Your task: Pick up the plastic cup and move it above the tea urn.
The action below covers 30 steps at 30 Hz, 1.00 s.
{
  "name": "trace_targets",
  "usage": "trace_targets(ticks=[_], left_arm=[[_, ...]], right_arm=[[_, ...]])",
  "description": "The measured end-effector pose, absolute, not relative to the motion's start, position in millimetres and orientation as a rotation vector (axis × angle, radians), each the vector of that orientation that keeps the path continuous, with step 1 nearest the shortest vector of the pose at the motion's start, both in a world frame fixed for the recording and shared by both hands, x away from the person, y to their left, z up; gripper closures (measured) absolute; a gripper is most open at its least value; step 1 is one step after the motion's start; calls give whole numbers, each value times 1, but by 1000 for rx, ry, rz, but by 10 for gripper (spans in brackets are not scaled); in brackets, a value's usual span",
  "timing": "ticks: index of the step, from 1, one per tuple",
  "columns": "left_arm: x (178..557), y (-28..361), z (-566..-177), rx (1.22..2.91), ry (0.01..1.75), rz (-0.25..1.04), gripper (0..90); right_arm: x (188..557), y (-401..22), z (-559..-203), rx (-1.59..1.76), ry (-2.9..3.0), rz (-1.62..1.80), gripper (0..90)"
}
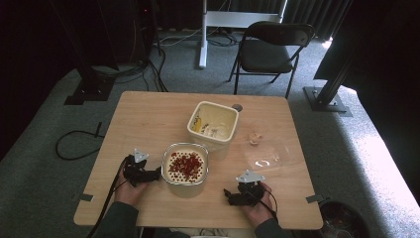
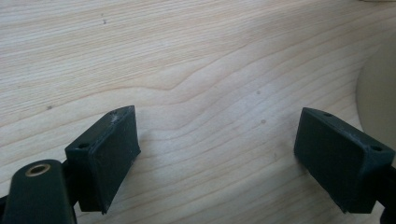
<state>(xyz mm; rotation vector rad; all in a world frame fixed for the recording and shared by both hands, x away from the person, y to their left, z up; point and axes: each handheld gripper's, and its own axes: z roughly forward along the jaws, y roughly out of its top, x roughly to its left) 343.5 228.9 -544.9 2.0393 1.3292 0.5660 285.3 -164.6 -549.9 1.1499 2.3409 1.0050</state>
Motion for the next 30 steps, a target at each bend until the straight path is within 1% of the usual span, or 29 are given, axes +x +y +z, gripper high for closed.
trace_targets(ticks=[4,7,9,10,11,12,21,27,30], left_arm=[[343,229,-545,2039,1334,568,144],[343,229,-545,2038,1335,568,144],[343,229,-545,2038,1335,568,144],[343,229,-545,2038,1335,568,144],[343,229,-545,2038,1335,568,144],[343,229,-545,2038,1335,568,144],[343,229,-545,2038,1335,568,144],[343,229,-545,2038,1335,568,144],[343,229,-545,2038,1335,567,143]], right_arm=[[284,-165,-550,1144,2346,1007,142],[283,-164,-547,1150,2346,1002,238],[282,-165,-547,1151,2345,999,238],[282,-165,-547,1151,2345,999,267],[282,-165,-547,1151,2345,999,267],[279,-163,-544,1150,2321,975,349],[274,-167,-530,1124,2263,997,402],[274,-174,-516,1120,2219,1015,448],[275,-181,-503,1115,2176,1016,471]])
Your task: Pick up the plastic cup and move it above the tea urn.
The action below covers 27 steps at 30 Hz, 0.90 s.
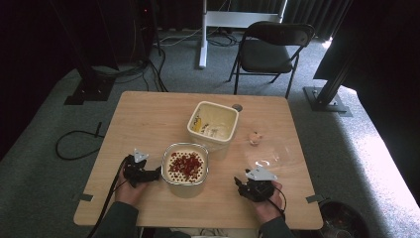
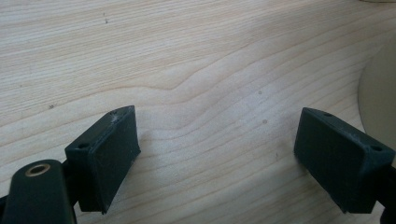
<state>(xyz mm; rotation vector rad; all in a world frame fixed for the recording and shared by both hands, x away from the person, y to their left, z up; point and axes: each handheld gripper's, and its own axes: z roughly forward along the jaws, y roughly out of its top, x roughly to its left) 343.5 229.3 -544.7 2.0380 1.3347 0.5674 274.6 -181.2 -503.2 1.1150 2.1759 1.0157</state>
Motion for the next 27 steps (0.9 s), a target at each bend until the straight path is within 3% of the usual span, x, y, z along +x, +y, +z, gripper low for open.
trace_targets(ticks=[15,27], left_arm=[[343,229,-545,2038,1334,568,143],[344,229,-545,2038,1334,567,143]], right_arm=[[292,-216,-466,1140,2035,978,486],[312,-232,-457,1148,2005,953,482]])
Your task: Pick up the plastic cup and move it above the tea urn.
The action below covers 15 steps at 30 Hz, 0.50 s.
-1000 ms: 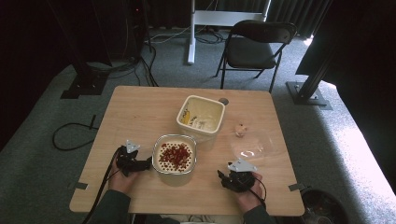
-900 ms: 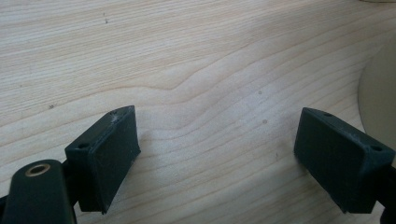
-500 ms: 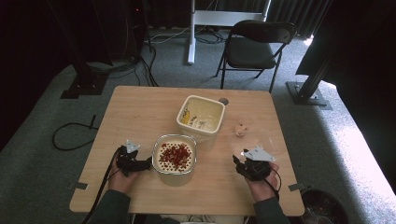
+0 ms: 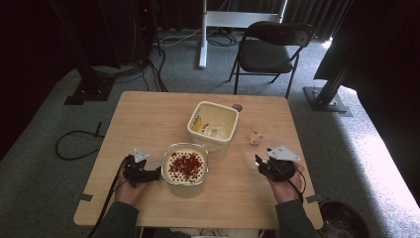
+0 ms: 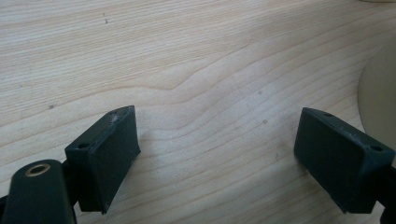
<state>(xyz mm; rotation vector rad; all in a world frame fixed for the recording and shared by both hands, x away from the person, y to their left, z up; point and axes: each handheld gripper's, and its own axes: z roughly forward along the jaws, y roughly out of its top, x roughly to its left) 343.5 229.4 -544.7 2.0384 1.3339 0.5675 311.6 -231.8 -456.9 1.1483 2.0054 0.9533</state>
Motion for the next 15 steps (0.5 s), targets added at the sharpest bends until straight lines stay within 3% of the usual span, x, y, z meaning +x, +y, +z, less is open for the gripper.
trace_targets(ticks=[15], left_arm=[[344,229,-545,2038,1334,567,143]], right_arm=[[341,-252,-450,1175,1977,903,487]])
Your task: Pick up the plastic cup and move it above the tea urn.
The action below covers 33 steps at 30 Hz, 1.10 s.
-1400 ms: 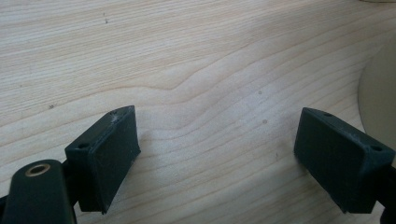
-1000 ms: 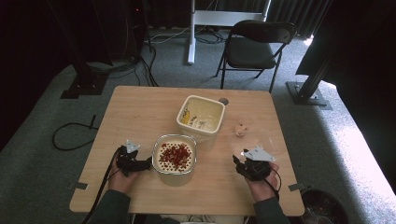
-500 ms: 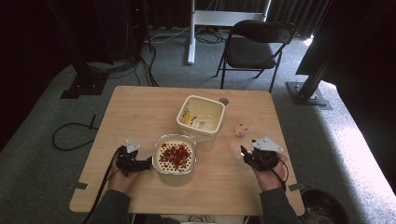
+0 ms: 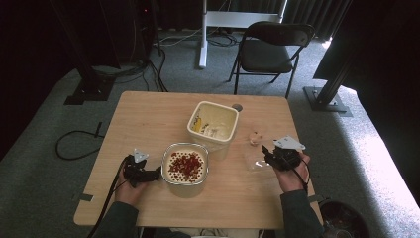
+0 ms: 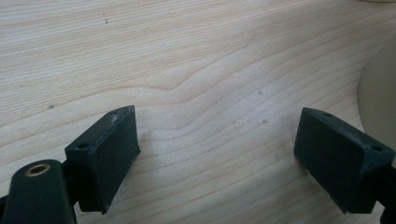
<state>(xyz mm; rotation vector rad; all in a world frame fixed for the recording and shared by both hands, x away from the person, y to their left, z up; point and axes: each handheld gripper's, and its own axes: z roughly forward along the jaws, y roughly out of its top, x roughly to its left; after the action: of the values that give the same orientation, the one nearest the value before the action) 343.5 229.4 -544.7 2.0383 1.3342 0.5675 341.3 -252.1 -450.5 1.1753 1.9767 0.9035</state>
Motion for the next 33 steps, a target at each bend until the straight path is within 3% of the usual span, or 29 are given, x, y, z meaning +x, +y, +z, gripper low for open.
trace_targets(ticks=[20,33], left_arm=[[344,229,-545,2040,1334,566,143],[344,229,-545,2041,1334,566,143]], right_arm=[[373,-300,-462,1314,1905,853,545],[384,-324,-496,1465,1939,811,592]])
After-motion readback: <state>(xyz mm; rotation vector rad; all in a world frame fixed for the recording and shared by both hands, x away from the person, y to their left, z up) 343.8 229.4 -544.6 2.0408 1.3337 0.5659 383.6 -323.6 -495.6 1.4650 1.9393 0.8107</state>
